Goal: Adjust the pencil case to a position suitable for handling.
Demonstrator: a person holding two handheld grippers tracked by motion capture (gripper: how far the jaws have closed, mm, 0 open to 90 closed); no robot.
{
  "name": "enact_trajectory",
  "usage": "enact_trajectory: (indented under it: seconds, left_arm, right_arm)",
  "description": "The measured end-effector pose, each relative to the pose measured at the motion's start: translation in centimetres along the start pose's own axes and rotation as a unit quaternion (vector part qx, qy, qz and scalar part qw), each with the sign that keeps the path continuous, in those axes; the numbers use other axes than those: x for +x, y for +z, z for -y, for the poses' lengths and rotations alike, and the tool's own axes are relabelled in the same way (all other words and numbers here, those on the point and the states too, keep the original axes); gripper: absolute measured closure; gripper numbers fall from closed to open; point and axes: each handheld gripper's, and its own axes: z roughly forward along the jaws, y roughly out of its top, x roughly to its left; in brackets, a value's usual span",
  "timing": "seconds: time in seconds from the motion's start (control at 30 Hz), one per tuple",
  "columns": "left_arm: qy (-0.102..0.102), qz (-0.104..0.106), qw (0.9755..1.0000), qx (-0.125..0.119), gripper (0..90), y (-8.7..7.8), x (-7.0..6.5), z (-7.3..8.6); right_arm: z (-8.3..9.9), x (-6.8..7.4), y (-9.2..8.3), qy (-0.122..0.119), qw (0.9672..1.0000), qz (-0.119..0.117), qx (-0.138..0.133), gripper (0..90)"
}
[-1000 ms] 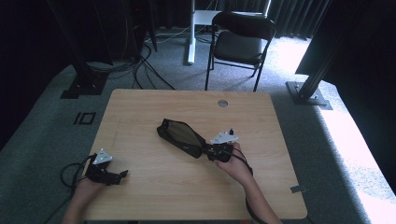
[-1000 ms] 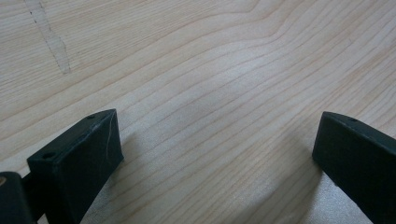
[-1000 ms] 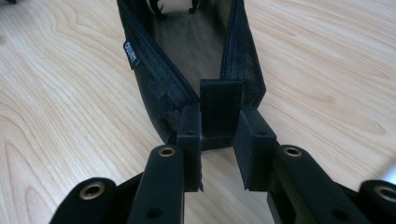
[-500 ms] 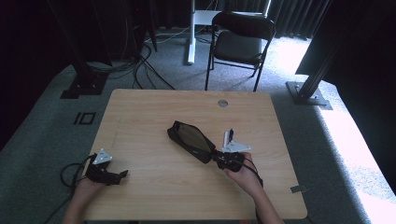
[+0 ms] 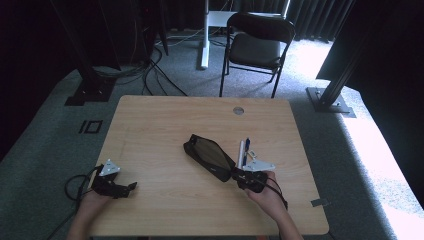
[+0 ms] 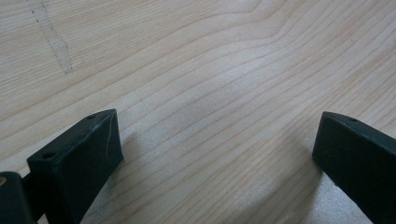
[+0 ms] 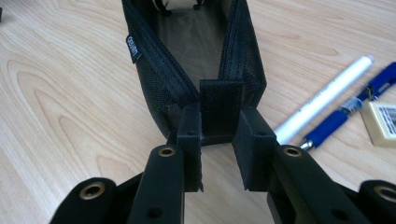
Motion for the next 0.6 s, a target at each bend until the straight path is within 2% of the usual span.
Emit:
enact_trajectory:
  seconds: [0.6]
  left_arm:
    - [0.0, 0.0, 1.0, -0.001, 1.6, 0.0, 0.0, 0.0]
  right_arm:
    - [2.1, 0.7, -3.1, 0.02, 0.9995, 0.023, 0.0, 72.9]
